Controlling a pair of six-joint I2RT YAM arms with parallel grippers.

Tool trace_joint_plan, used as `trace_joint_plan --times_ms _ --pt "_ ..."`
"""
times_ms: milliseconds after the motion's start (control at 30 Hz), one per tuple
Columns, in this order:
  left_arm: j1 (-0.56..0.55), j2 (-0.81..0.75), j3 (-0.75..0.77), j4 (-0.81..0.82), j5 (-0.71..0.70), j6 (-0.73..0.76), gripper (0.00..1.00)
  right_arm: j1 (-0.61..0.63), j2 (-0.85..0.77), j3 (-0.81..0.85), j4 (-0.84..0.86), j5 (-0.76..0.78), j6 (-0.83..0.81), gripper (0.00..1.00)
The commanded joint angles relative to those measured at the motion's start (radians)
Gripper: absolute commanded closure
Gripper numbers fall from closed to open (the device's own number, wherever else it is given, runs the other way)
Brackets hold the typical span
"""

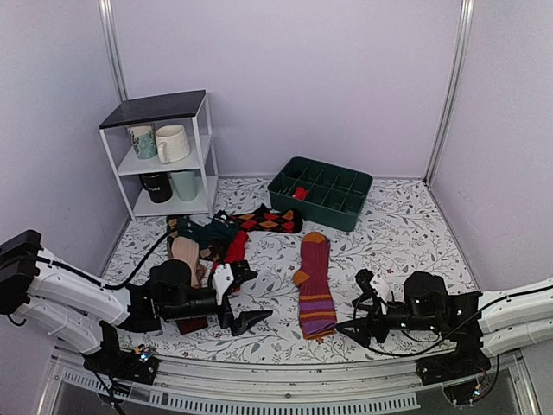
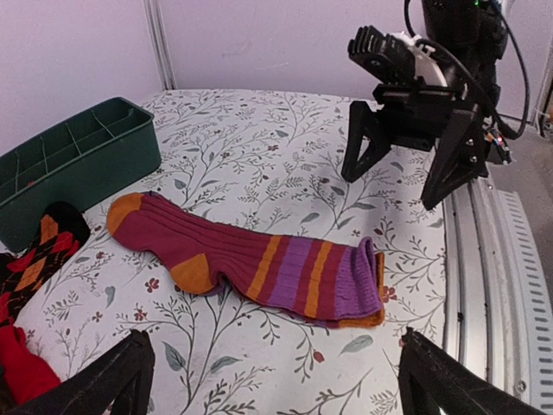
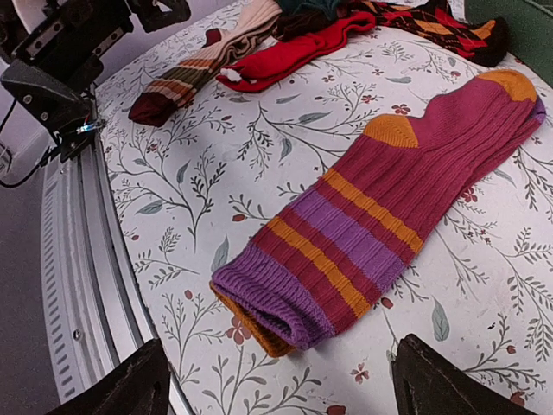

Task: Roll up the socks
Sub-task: Roll a pair of socks at the center of the board.

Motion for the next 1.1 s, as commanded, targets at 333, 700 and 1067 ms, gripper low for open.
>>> trace_joint_plan --times_ms 333,700,1067 --pt "-0.011 0.143 0.025 0.091 0.139 -0.021 0.01 0.071 0.207 -0.016 0.3 -0.008 -0.239 0.1" --pt "-0.009 0.156 0.033 0.06 0.129 -0.009 0.01 0.123 0.469 0.011 0.516 0.067 -0.315 0.11" --pt "-0.01 0.182 0.058 0.042 0.122 -0.019 0.02 0.123 0.497 0.001 0.51 0.08 -0.29 0.38"
